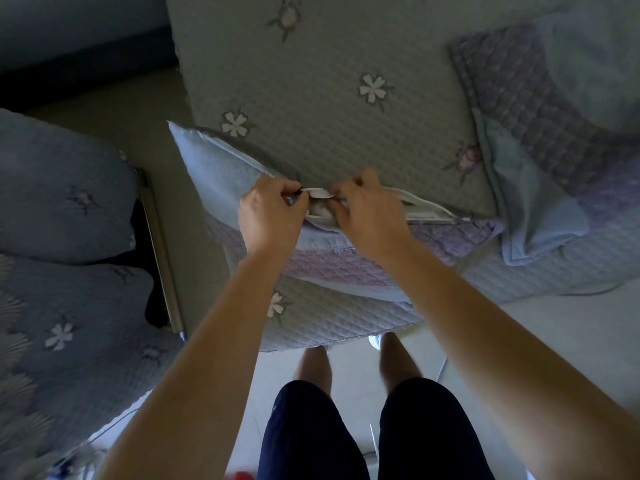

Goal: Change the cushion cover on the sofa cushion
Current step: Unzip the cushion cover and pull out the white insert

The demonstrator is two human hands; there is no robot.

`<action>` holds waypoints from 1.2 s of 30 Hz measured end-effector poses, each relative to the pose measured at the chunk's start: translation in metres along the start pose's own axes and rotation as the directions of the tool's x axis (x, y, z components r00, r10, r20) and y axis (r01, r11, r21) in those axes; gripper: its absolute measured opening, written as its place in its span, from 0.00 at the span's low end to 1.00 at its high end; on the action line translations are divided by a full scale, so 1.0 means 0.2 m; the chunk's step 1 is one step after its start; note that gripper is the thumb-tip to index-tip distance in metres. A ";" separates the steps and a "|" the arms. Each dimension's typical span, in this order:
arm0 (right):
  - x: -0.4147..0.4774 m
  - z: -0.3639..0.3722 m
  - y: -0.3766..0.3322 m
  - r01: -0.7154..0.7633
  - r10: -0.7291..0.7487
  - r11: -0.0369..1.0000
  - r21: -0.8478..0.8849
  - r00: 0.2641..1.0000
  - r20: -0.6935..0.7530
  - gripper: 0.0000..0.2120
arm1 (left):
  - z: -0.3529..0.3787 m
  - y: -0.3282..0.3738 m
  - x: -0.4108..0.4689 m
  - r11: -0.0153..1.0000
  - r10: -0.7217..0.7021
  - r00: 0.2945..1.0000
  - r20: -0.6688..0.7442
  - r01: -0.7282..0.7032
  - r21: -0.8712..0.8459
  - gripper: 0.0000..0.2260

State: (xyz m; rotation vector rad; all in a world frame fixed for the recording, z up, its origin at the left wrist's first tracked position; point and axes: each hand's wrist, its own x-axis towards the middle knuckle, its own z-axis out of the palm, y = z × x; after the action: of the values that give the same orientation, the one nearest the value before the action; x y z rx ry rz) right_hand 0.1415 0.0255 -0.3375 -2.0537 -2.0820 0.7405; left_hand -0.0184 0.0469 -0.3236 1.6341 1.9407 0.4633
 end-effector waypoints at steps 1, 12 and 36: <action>0.01 0.00 0.00 -0.019 0.019 1.000 0.007 1.000 0.016 0.15 | -0.01 -0.01 0.01 1.000 0.007 0.999 0.044 -0.006 -0.020 0.06; -0.03 -0.03 0.02 0.063 -0.057 0.989 0.132 0.997 -0.048 0.12 | -0.04 -0.01 0.14 0.999 -0.036 0.955 0.293 0.045 -0.023 0.03; -0.05 -0.15 0.11 0.064 -0.061 0.995 0.073 0.997 -0.043 0.12 | -0.24 -0.03 0.32 0.999 0.010 0.941 0.338 -0.022 0.033 0.02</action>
State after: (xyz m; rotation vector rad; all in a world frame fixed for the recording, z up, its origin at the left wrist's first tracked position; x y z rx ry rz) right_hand 0.1742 0.0233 -0.3177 -1.9392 -2.0548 0.7482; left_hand -0.0589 0.1127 -0.3021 1.6308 1.6887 0.1393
